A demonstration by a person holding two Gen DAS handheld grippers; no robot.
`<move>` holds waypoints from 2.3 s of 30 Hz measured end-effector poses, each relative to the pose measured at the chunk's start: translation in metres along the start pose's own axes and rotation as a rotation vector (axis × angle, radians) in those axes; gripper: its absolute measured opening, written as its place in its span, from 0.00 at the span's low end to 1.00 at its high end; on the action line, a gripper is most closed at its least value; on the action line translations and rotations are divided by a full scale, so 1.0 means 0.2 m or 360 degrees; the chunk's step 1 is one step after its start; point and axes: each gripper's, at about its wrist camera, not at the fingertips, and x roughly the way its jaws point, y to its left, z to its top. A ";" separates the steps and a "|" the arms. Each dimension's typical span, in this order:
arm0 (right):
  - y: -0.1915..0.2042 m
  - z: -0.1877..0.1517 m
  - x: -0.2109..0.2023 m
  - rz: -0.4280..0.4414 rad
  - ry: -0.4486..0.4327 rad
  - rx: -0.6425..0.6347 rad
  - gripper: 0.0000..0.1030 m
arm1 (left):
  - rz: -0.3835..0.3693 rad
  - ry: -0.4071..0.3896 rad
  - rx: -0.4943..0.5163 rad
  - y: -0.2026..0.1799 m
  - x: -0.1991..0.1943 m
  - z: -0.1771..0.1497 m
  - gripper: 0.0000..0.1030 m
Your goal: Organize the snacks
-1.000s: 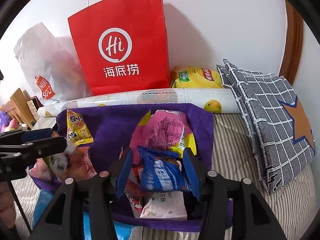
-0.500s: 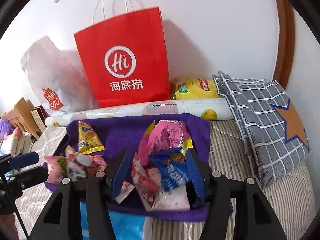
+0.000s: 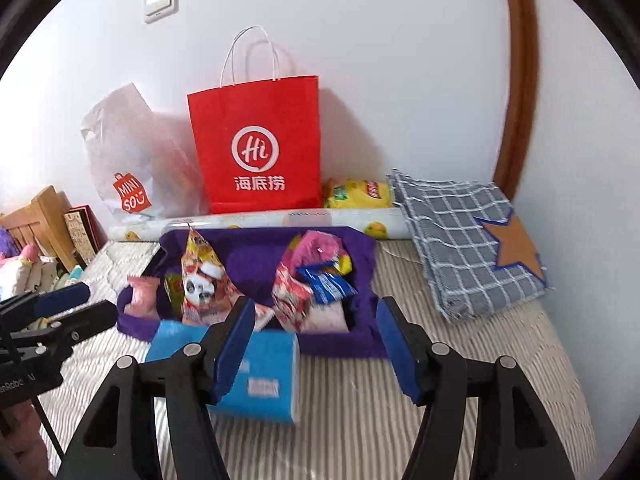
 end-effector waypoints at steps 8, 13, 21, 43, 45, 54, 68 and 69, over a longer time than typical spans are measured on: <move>-0.04 -0.12 -0.21 -0.0053 -0.0002 0.0094 0.71 | 0.0007 -0.0027 -0.0042 -0.04 -0.16 -0.13 0.74; -0.04 -0.17 -0.30 -0.0066 0.0028 0.0081 0.72 | 0.0047 -0.0043 -0.0024 -0.05 -0.26 -0.20 0.84; -0.02 -0.25 -0.46 -0.0113 -0.0084 0.0080 0.94 | 0.0094 -0.0072 0.0016 -0.09 -0.38 -0.25 0.89; 0.00 -0.24 -0.55 -0.0132 -0.0131 0.0073 0.99 | 0.0144 -0.0175 0.0025 -0.13 -0.49 -0.25 0.91; 0.00 -0.24 -0.55 -0.0128 -0.0132 0.0072 0.99 | 0.0144 -0.0178 0.0025 -0.13 -0.50 -0.25 0.91; 0.00 -0.25 -0.55 -0.0126 -0.0139 0.0065 0.99 | 0.0141 -0.0188 0.0023 -0.13 -0.51 -0.25 0.91; -0.01 -0.25 -0.56 -0.0120 -0.0146 0.0073 0.99 | 0.0136 -0.0191 0.0028 -0.14 -0.52 -0.24 0.91; -0.01 -0.24 -0.57 -0.0120 -0.0146 0.0075 0.99 | 0.0133 -0.0191 0.0028 -0.14 -0.52 -0.24 0.91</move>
